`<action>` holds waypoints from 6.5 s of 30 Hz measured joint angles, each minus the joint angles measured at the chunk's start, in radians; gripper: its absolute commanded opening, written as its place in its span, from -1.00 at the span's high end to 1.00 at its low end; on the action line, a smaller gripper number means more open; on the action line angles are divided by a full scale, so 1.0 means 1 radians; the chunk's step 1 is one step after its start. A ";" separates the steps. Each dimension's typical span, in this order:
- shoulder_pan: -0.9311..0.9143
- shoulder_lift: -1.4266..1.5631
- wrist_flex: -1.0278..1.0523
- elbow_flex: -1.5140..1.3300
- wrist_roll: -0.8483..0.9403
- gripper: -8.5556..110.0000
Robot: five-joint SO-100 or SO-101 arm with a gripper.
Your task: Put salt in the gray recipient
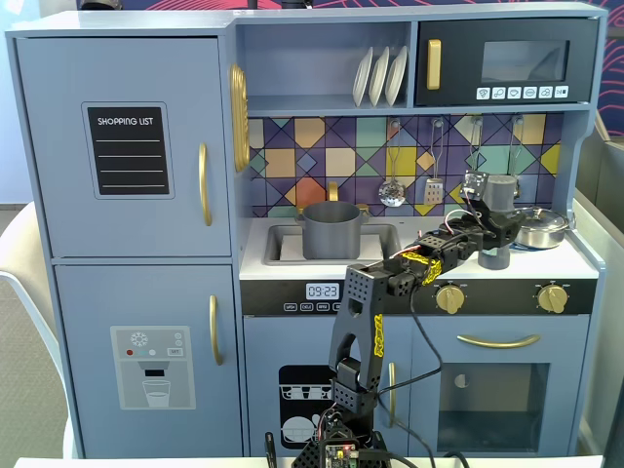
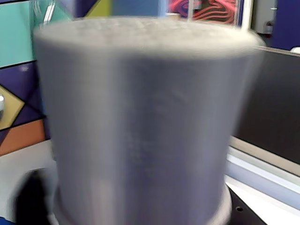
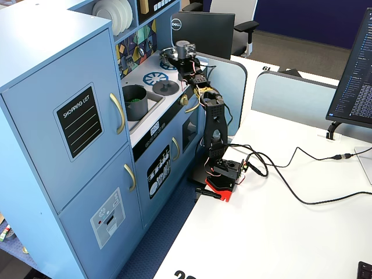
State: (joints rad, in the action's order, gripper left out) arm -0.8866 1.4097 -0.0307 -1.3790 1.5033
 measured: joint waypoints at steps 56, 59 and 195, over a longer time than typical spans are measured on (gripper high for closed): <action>0.942 0.272 0.862 0.419 -2.551 0.86; 0.925 0.233 0.971 0.446 -2.560 0.86; -0.028 0.259 -0.040 -0.311 -0.058 0.72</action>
State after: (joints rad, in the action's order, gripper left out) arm -0.9143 1.6690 -0.0706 -1.6904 1.4450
